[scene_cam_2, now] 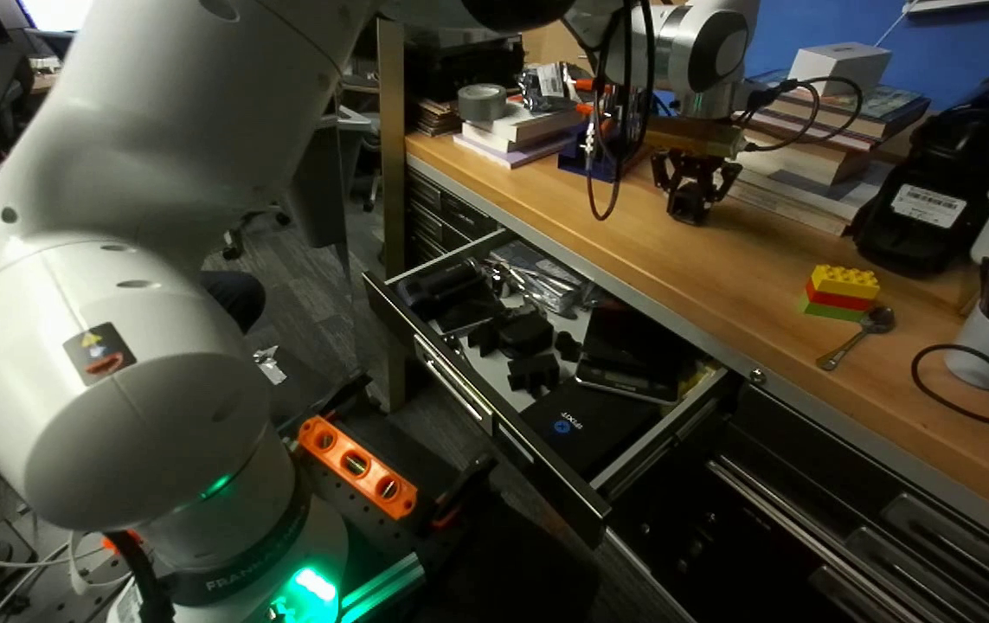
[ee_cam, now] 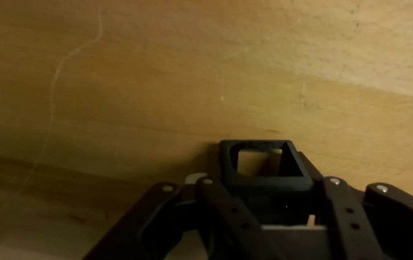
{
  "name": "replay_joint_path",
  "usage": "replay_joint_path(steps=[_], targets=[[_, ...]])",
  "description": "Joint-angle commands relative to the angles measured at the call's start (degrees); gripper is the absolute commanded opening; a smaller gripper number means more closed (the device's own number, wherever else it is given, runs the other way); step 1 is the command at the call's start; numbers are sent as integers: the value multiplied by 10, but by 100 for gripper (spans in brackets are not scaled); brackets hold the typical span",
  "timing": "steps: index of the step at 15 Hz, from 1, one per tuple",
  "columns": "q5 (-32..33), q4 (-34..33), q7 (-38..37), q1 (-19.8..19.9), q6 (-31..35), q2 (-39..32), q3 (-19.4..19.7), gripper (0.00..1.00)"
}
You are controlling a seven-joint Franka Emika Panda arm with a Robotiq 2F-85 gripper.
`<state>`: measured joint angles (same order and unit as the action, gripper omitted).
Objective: Put the black objects inside the drawer and close it
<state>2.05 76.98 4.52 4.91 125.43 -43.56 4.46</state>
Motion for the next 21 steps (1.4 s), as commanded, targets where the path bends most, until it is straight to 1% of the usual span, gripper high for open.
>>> replay_joint_path(steps=[1, 5, 8, 14, 17, 21], targets=[[0, 139, 3, 3, -1, 94, -7, 25], [-9, 248, 17, 6, -14, 170, -17, 25], [-16, 334, 28, 7, -8, 226, -22, 25], [-38, 467, 49, 7, 0, 313, -24, 25], [-60, 513, 45, 8, -7, 338, -18, 25], [-79, 558, 24, 8, -16, 328, -12, 25]])
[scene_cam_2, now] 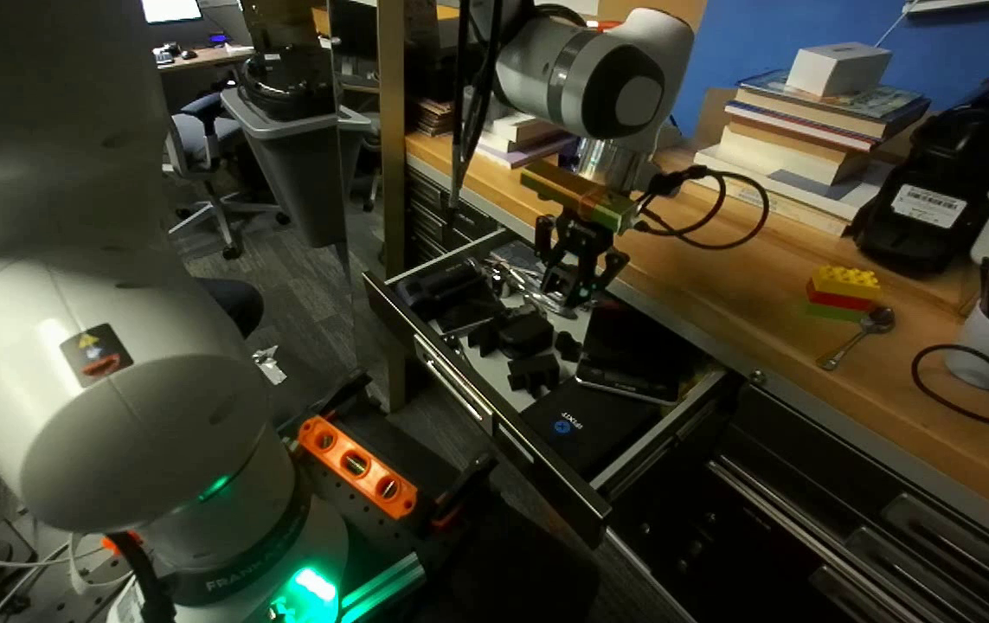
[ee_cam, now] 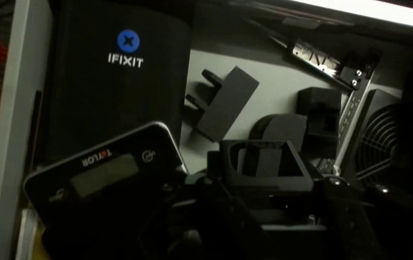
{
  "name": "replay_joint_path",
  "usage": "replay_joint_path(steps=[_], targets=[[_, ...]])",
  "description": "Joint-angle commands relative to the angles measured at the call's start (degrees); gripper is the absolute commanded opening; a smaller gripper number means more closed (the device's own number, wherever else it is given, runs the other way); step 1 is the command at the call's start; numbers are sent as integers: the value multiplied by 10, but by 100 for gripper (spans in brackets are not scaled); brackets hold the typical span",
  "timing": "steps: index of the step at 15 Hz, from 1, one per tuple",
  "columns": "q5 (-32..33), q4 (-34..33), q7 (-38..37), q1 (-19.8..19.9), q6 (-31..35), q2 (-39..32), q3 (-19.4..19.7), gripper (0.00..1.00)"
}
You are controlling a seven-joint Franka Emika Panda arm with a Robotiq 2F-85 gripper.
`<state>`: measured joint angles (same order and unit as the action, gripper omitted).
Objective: Put the black objects inside the drawer and close it
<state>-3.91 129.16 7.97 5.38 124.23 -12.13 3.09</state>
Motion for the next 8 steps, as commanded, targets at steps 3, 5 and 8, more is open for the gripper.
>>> replay_joint_path(steps=[3, 5, 8], targets=[[-36, 62, -26, 1, -2, 9, 0, 25], [-48, 72, -34, 0, -5, 5, -2, 25], [-76, 81, -26, 0, -17, 2, -10, 25]])
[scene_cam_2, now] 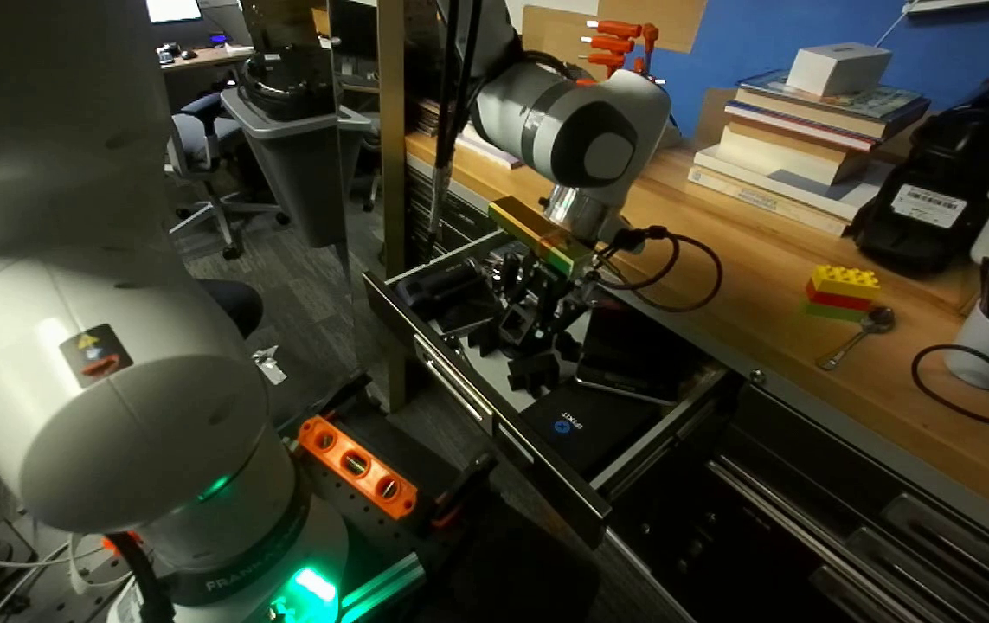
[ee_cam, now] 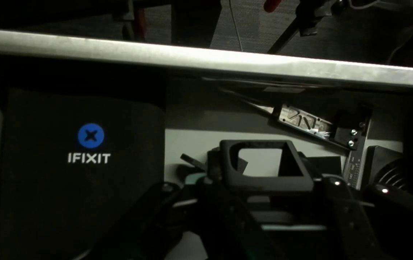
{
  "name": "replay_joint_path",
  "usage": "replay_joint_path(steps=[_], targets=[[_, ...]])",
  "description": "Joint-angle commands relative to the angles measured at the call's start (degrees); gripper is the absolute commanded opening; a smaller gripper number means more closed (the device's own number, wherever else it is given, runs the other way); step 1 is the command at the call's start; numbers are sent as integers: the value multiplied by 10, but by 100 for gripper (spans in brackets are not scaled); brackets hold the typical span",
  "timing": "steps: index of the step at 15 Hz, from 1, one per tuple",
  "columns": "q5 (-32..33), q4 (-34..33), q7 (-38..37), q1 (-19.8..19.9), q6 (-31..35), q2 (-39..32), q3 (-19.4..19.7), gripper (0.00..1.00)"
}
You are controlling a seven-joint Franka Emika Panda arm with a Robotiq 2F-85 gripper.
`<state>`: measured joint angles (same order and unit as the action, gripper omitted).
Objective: Put the black objects inside the drawer and close it
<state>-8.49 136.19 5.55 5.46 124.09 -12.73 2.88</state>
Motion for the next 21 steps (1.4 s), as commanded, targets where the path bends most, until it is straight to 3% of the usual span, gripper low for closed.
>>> replay_joint_path(steps=[1, 11, 21], targets=[[-42, 12, 3, -1, -21, 7, -11, 25], [-107, 26, 7, -2, 19, -37, -24, 25], [-155, 49, 13, 3, 190, -64, -45, 25]])
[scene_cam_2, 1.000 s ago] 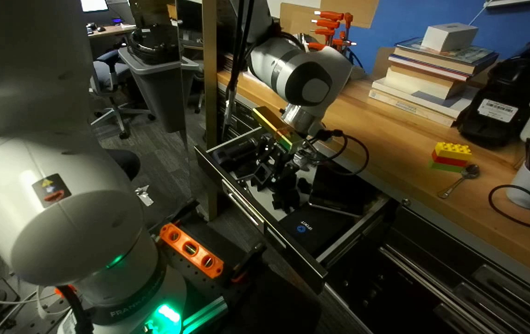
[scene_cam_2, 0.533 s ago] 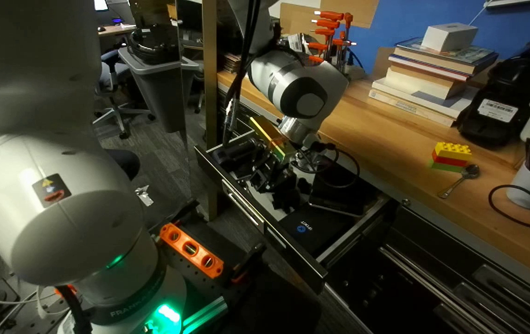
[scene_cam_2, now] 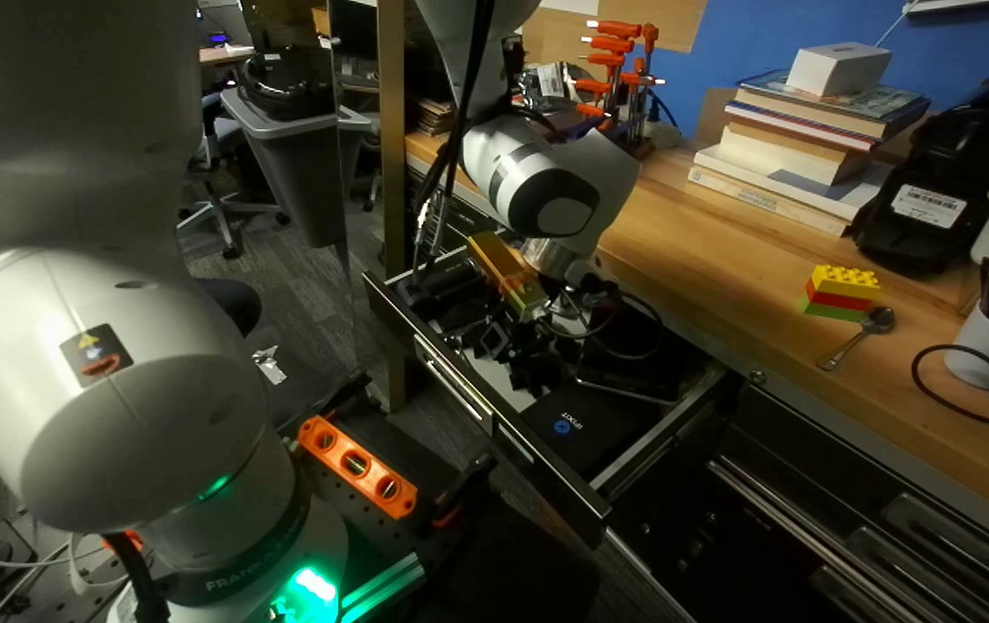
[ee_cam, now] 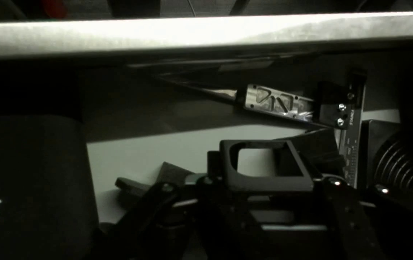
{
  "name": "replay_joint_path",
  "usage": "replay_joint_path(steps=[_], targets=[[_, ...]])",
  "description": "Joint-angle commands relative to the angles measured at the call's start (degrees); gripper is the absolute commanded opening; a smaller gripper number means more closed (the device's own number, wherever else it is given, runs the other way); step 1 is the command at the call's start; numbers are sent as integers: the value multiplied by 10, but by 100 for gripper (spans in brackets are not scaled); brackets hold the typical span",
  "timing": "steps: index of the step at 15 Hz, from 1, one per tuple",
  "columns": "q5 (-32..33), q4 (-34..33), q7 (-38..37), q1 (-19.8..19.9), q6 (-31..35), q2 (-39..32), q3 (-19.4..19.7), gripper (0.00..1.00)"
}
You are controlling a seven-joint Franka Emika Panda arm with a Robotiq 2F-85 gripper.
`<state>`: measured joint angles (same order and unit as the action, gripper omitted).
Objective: Put the black objects inside the drawer and close it
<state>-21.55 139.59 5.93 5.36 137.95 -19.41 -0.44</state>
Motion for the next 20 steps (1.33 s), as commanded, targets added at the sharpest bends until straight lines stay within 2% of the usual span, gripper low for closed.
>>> replay_joint_path(steps=[1, 11, 12, 13, 15, 16, 18, 20], targets=[[-27, 18, 8, 3, 64, 4, -14, 25], [-7, 62, -33, -1, 200, 13, -13, 25], [-4, 65, -41, -2, 207, 13, -11, 53], [0, 66, -46, -2, 207, 15, -10, 76], [5, 68, -53, -1, 209, 19, -8, 79], [9, 68, -59, -3, 209, 23, -5, 84], [22, 70, -72, -8, 206, 33, -1, 100], [35, 72, -92, -16, 204, 45, 4, 100]])
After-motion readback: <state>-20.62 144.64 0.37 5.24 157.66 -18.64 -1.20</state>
